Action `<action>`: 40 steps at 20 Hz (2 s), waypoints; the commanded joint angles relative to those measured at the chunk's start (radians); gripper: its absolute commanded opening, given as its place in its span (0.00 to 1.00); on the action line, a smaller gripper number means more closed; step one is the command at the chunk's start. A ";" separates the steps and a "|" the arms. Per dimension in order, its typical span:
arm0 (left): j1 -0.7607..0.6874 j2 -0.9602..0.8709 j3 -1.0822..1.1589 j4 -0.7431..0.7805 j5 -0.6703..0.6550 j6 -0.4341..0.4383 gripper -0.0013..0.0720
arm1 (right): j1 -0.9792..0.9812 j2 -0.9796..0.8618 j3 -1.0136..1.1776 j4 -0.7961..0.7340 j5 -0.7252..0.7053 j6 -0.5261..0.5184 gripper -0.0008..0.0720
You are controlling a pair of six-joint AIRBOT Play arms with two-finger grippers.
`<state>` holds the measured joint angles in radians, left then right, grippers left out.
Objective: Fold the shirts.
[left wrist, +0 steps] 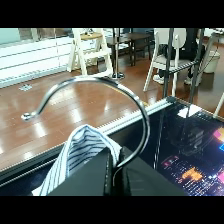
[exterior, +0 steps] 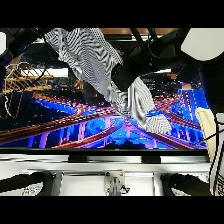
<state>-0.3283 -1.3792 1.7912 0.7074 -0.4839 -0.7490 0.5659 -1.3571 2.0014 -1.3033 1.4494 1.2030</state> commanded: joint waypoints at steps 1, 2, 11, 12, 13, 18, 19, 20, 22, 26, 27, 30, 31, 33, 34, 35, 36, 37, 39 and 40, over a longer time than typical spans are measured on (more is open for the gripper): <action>0.002 0.001 0.000 0.000 0.001 -0.001 0.11 | 0.000 -0.001 0.000 0.038 -0.014 0.008 0.62; 0.001 0.002 0.000 -0.004 0.001 -0.011 0.11 | 0.000 -0.005 0.000 0.039 -0.013 0.008 0.58; 0.002 0.010 0.000 -0.018 -0.034 -0.015 0.11 | 0.000 -0.060 0.000 -0.050 -0.039 0.015 0.14; 0.002 0.010 0.000 -0.018 -0.039 -0.015 0.11 | 0.000 -0.056 0.000 -0.077 -0.047 0.014 0.14; 0.004 0.010 0.000 -0.018 -0.042 -0.014 0.11 | 0.000 -0.053 0.000 -0.097 -0.051 0.014 0.14; 0.012 0.010 0.000 -0.018 -0.051 -0.015 0.67 | 0.000 -0.029 0.000 -0.119 -0.105 0.015 0.13; 0.012 0.011 0.000 -0.018 -0.052 -0.015 0.67 | 0.000 -0.027 0.000 -0.123 -0.114 0.015 0.13; 0.012 0.013 0.000 -0.018 -0.052 -0.015 0.67 | 0.000 -0.024 0.000 -0.134 -0.124 0.016 0.13; 0.012 0.019 0.000 -0.018 -0.052 -0.015 0.67 | 0.000 -0.019 0.000 -0.158 -0.141 0.019 0.13; 0.012 0.044 0.000 -0.014 -0.054 -0.014 0.67 | 0.000 -0.010 0.000 -0.209 -0.178 0.019 0.13; 0.012 0.048 0.000 -0.002 -0.065 -0.014 0.67 | 0.000 -0.006 0.000 -0.224 -0.188 0.019 0.13; 0.012 0.055 0.000 0.065 -0.155 -0.015 0.67 | 0.000 0.009 0.000 -0.276 -0.223 0.026 0.13; 0.012 0.055 0.000 0.070 -0.174 -0.015 0.67 | 0.000 0.014 0.000 -0.278 -0.236 0.030 0.13; 0.012 0.055 0.000 0.071 -0.180 -0.015 0.68 | 0.000 0.018 0.000 -0.272 -0.246 0.035 0.13; 0.012 0.055 0.000 0.071 -0.179 -0.015 0.68 | 0.000 0.019 0.000 -0.268 -0.245 0.035 0.13; 0.012 0.054 0.000 0.072 -0.179 -0.015 0.68 | 0.000 0.019 0.000 -0.251 -0.246 0.032 0.13; 0.012 0.052 0.000 0.072 -0.173 -0.015 0.65 | 0.000 0.019 0.000 -0.214 -0.246 0.006 0.13; 0.012 0.051 0.000 0.072 -0.163 -0.015 0.50 | 0.000 0.019 0.000 -0.172 -0.245 -0.018 0.13; 0.012 0.051 0.000 0.071 -0.103 -0.015 0.11 | 0.000 0.019 0.000 -0.121 -0.232 -0.019 0.13; 0.011 0.052 0.000 0.071 -0.058 -0.015 0.11 | 0.000 0.019 0.000 -0.114 -0.214 -0.018 0.13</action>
<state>-0.3145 -1.3270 1.7916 0.7906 -0.6113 -0.7563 0.5644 -1.3388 2.0006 -1.4921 1.2156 1.2053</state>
